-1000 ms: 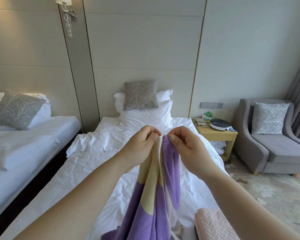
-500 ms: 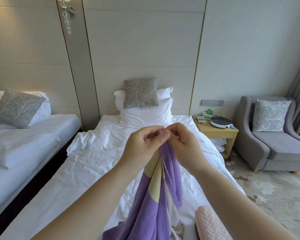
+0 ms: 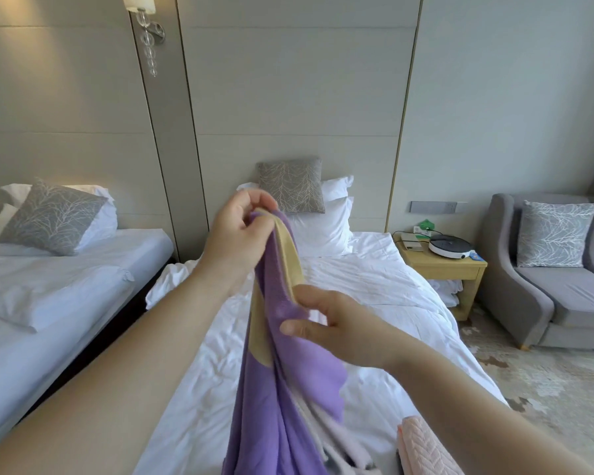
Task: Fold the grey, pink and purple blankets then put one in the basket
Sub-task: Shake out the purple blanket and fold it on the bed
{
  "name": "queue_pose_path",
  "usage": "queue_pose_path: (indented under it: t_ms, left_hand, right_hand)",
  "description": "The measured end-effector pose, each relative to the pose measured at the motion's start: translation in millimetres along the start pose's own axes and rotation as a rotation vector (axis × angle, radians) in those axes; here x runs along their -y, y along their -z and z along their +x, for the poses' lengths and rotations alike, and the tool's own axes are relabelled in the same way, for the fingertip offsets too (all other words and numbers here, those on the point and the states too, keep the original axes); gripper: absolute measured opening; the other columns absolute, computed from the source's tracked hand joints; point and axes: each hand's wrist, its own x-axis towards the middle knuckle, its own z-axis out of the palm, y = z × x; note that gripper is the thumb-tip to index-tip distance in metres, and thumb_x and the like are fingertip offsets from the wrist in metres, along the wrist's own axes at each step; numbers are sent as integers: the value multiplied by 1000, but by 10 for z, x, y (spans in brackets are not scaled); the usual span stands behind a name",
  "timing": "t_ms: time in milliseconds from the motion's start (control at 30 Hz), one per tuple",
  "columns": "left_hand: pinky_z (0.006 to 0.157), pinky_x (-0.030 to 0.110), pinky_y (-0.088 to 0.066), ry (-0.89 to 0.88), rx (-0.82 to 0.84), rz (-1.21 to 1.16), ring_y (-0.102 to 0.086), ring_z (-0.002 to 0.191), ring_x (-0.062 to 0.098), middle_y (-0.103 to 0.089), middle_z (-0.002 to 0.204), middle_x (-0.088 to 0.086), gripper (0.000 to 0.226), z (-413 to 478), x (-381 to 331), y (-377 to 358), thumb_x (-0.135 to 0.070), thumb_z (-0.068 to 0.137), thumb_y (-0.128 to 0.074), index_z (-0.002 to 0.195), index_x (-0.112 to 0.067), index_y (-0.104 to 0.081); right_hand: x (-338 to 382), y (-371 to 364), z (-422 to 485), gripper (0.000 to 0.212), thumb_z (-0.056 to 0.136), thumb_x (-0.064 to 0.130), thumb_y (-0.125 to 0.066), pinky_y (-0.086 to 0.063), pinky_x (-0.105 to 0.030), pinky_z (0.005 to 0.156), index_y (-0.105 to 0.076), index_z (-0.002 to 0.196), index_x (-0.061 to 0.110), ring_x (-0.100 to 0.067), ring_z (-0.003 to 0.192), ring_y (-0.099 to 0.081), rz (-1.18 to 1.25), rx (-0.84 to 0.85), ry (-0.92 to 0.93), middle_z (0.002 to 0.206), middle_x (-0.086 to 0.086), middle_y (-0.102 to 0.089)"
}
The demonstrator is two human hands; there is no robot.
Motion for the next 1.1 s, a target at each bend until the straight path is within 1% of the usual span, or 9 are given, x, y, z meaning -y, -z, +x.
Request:
queue_pose_path:
  t_ms: [133, 300, 533, 633, 733, 800, 867, 967, 1100]
  left_hand:
    - [56, 25, -40, -6, -71, -113, -49, 59, 14, -59, 69, -6, 34, 264, -207, 268, -4, 67, -39, 65, -29, -61]
    - [53, 19, -45, -6, -194, -325, -53, 55, 8, -59, 69, -2, 37, 544, -273, 547, 8, 73, -35, 69, -20, -58]
    - [50, 20, -42, 93, -287, -320, -50, 49, 9, -53, 71, 2, 38, 543, -12, 597, 14, 77, -30, 72, -16, -53]
    - [52, 21, -40, 136, -353, -274, -48, 53, 11, -54, 71, 2, 38, 521, 113, 633, 14, 78, -30, 73, -16, -53]
    - [53, 21, -40, 184, -453, -272, -48, 54, 11, -53, 71, 2, 38, 541, 208, 759, 13, 77, -30, 74, -17, -53]
    - [54, 22, -40, 218, -498, -316, -48, 56, 13, -52, 70, 1, 39, 568, 270, 866, 13, 77, -27, 75, -17, -52]
    - [57, 23, -41, 243, -517, -379, -48, 58, 15, -52, 71, 2, 41, 581, 342, 920, 14, 78, -25, 78, -17, -52]
    - [57, 21, -42, 259, -484, -378, -48, 60, 14, -53, 74, 3, 41, 546, 445, 857, 16, 78, -24, 80, -15, -51]
    - [58, 21, -43, 264, -483, -356, -51, 60, 13, -54, 75, 3, 41, 544, 499, 781, 16, 78, -25, 79, -15, -52]
  right_hand:
    - [-22, -62, 68, 27, 91, 23, -62, -45, -37, 76, -54, 84, -2, -31, 78, -51, -147, 143, -71, 81, -19, -59]
    - [-366, -160, -8, 25, 91, 31, -58, -35, -28, 67, -45, 75, 15, -19, 75, -49, -401, 343, -320, 72, -3, -52]
    - [-898, -344, -317, 28, 83, 31, -53, -48, -29, 77, -62, 73, 6, -14, 68, -58, -335, 552, -564, 75, -8, -69]
    - [-1123, -308, -464, 16, 87, 18, -49, -38, -31, 67, -53, 74, 10, -16, 71, -47, -369, 503, -608, 78, -6, -56]
    - [-1311, -169, -580, 16, 85, -3, -50, -37, -36, 65, -55, 71, 3, -17, 71, -46, -313, 176, -584, 76, -7, -53]
    - [-1319, -44, -594, 28, 79, -13, -48, -37, -29, 59, -59, 65, 8, -15, 64, -53, -2, -158, -665, 68, -4, -60]
    - [-1241, 77, -533, 35, 79, -15, -47, -45, -25, 68, -68, 76, 12, -12, 69, -64, 296, -353, -629, 72, -2, -69]
    - [-1011, 169, -361, 23, 86, -5, -55, -46, -26, 73, -67, 83, 14, -12, 72, -62, 374, -320, -447, 74, -1, -67]
    - [-707, 191, -231, 22, 90, 33, -63, -37, -15, 58, -62, 75, 16, -4, 64, -46, 179, 101, -382, 67, 9, -52]
